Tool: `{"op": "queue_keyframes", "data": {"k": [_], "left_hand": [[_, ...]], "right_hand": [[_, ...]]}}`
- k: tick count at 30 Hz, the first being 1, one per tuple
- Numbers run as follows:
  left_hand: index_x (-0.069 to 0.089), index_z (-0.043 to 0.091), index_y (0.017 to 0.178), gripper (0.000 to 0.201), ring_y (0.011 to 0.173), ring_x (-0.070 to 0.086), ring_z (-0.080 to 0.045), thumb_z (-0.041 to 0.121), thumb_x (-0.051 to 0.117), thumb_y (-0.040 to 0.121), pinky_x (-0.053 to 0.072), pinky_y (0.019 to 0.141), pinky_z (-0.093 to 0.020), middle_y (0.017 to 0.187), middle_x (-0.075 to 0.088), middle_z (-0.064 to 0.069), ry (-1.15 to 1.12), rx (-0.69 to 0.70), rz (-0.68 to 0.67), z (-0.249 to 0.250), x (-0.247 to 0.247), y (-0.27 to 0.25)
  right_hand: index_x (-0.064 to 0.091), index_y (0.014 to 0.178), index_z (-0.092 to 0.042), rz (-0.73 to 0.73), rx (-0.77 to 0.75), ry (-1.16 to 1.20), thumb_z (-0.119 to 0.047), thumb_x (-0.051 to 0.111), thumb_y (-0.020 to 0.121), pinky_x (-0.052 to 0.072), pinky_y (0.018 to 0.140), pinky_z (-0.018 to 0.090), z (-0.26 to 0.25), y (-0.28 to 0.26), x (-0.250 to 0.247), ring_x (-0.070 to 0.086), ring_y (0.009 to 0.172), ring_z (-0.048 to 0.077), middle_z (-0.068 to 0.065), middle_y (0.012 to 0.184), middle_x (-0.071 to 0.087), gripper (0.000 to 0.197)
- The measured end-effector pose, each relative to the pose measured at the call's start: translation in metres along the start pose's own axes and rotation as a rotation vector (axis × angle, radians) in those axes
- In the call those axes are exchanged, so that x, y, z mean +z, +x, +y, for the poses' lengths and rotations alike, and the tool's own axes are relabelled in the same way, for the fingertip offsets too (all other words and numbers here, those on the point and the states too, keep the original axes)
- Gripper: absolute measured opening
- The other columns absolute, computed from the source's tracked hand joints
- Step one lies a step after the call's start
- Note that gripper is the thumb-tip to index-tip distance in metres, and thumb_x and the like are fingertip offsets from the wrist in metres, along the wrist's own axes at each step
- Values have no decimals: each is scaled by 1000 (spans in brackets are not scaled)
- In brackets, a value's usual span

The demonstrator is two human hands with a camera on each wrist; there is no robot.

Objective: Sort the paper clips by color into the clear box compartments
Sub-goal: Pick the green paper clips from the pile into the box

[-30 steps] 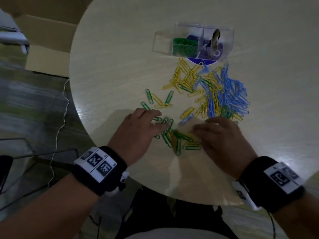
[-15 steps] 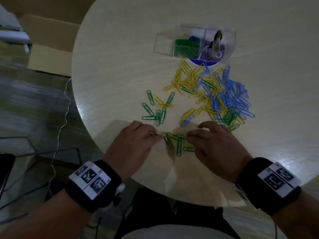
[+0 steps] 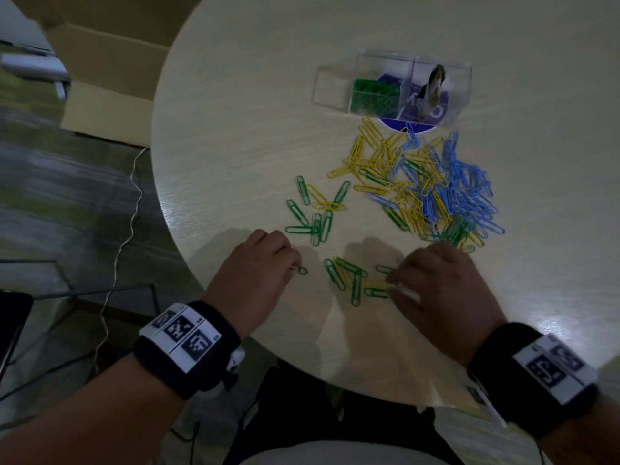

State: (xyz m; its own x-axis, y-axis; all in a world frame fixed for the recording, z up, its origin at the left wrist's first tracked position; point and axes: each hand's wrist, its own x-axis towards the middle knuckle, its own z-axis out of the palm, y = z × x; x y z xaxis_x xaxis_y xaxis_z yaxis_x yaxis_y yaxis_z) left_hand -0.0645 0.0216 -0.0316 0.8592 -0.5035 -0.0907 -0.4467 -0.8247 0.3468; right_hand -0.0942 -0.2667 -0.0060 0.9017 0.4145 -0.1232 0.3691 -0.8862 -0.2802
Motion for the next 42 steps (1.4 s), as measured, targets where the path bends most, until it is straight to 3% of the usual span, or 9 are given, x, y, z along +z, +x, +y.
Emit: {"op": "queue_keyframes", "data": {"k": [6, 10, 14, 19, 25, 31, 35, 38, 42], "left_hand": [[62, 20, 87, 7, 83, 54, -25, 18, 67, 84, 46, 72, -41, 84, 61, 1, -64, -50, 22, -2, -15, 19], [69, 13, 109, 25, 80, 57, -29, 18, 69, 84, 49, 74, -38, 83, 67, -3, -36, -7, 130, -22, -21, 44], [72, 16, 106, 25, 82, 57, -30, 27, 62, 87, 50, 69, -40, 83, 70, -2, 21, 21, 78, -39, -19, 52], [73, 15, 99, 15, 85, 54, -31, 18, 70, 84, 49, 71, -42, 87, 65, -6, 21, -33, 55, -41, -26, 41], [70, 14, 110, 24, 92, 53, -28, 23, 66, 88, 46, 81, -42, 101, 61, -6, -38, -73, -9, -38, -28, 37], [68, 11, 98, 13, 84, 55, -28, 19, 66, 88, 49, 73, -41, 93, 60, -6, 27, -37, -23, -42, -26, 30], [62, 12, 85, 11, 74, 55, -26, 15, 71, 80, 45, 53, -36, 84, 57, -6, 208, -4, -120, -32, -25, 26], [59, 11, 80, 21, 57, 51, -26, 8, 77, 69, 28, 44, -30, 75, 54, -8, 377, -34, -190, -22, -26, 24], [56, 13, 77, 21, 45, 46, -24, 10, 76, 71, 27, 37, -27, 69, 50, -6, 348, -41, -225, -23, -31, 30]], "right_hand": [[62, 79, -25, -124, 37, -48, -36, 54, 79, 47, 71, 41, -15, -4, 12, 51, 81, 30, 2, 84, 54, 14], [58, 71, -23, -170, 44, 18, -29, 60, 68, 48, 64, 39, -13, -1, 11, 52, 76, 30, 2, 79, 53, 7], [59, 75, -20, -85, -41, 91, -24, 56, 77, 48, 69, 39, -5, 18, 0, 55, 74, 30, 3, 77, 58, 6], [62, 80, -17, 14, -262, 138, -17, 59, 79, 44, 83, 38, -15, 81, -16, 60, 88, 31, 6, 95, 68, 3], [64, 76, -14, -146, -443, -11, -14, 56, 63, 50, 83, 36, -33, 130, 4, 63, 89, 28, 4, 99, 73, 15], [57, 70, -18, -170, -315, -109, -13, 61, 67, 49, 69, 39, -28, 122, 4, 57, 67, 31, 5, 66, 60, 6], [61, 85, -21, -176, -54, 36, -17, 64, 69, 46, 75, 38, -26, 106, 0, 59, 79, 33, 6, 80, 66, 17], [65, 89, -20, -165, -5, 45, -18, 66, 71, 46, 68, 37, -28, 96, -1, 62, 81, 34, 8, 83, 64, 18], [64, 94, -20, -166, 25, 143, -19, 59, 79, 46, 72, 39, -29, 95, -2, 61, 89, 34, 8, 92, 61, 16]]}}
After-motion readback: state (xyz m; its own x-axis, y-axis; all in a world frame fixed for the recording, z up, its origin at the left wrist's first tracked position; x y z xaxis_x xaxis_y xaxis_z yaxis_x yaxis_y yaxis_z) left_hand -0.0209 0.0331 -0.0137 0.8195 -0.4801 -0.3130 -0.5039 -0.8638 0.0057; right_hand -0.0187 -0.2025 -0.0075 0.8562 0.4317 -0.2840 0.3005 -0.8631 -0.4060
